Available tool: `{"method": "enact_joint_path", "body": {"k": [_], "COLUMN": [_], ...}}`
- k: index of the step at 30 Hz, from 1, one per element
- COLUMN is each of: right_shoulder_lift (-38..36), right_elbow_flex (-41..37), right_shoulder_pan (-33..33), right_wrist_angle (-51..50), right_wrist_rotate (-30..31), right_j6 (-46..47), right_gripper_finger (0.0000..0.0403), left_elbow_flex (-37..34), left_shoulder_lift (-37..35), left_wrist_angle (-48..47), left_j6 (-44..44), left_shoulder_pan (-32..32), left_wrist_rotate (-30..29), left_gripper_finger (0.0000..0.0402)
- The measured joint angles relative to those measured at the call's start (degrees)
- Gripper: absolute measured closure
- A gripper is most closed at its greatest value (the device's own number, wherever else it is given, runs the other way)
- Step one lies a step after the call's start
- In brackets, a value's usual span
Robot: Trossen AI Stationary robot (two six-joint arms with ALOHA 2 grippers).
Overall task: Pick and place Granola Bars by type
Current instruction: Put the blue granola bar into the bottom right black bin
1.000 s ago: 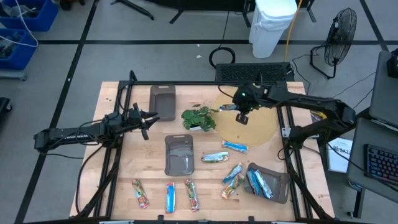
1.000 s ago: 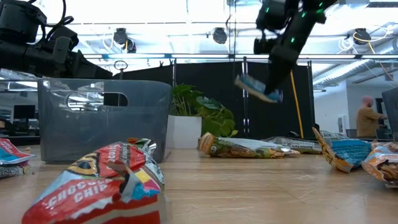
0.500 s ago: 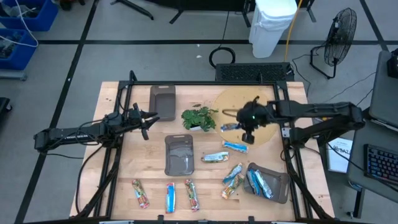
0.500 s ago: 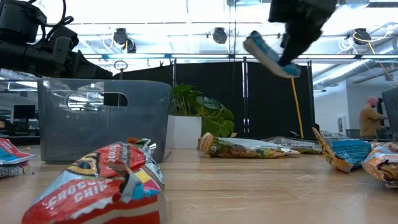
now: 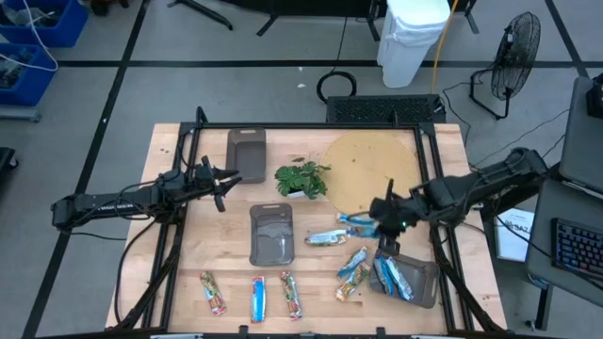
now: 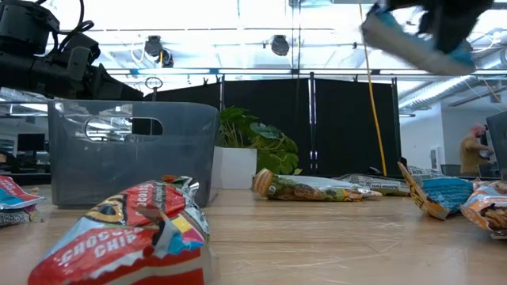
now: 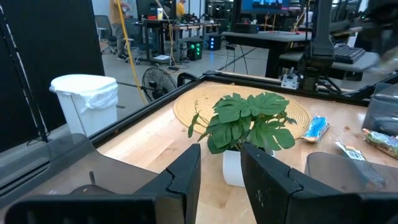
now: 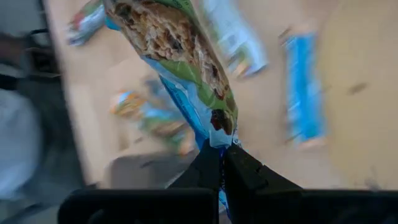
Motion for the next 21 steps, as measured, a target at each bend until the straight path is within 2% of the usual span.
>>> {"method": "enact_joint_path", "body": {"k": [7,13,21], "right_shoulder_lift": [0.00,0.02,0.12], "right_elbow_flex": [0.00,0.00,-1.83], "right_shoulder_pan": [10.57,18.44,25.37], "right_wrist_angle": [0.13,-1.66,-6.14], "right_wrist_rotate": [-3.99,-4.26,-2.92], "right_j6": [23.38,44.93,60.85], "right_gripper_finger": [0.0403,0.0403,0.0403], "left_elbow_flex": [0.00,0.00,0.00], "left_shoulder_lift": [0.00,0.00,0.00], "left_wrist_angle": [0.00,0.00,0.00], "left_j6": [0.00,0.00,0.00], "left_shoulder_pan": [0.00,-0.02,0.00], "left_wrist_rotate": [0.00,0.00,0.00], "left_gripper_finger": [0.0284,0.0284,0.0284]}}
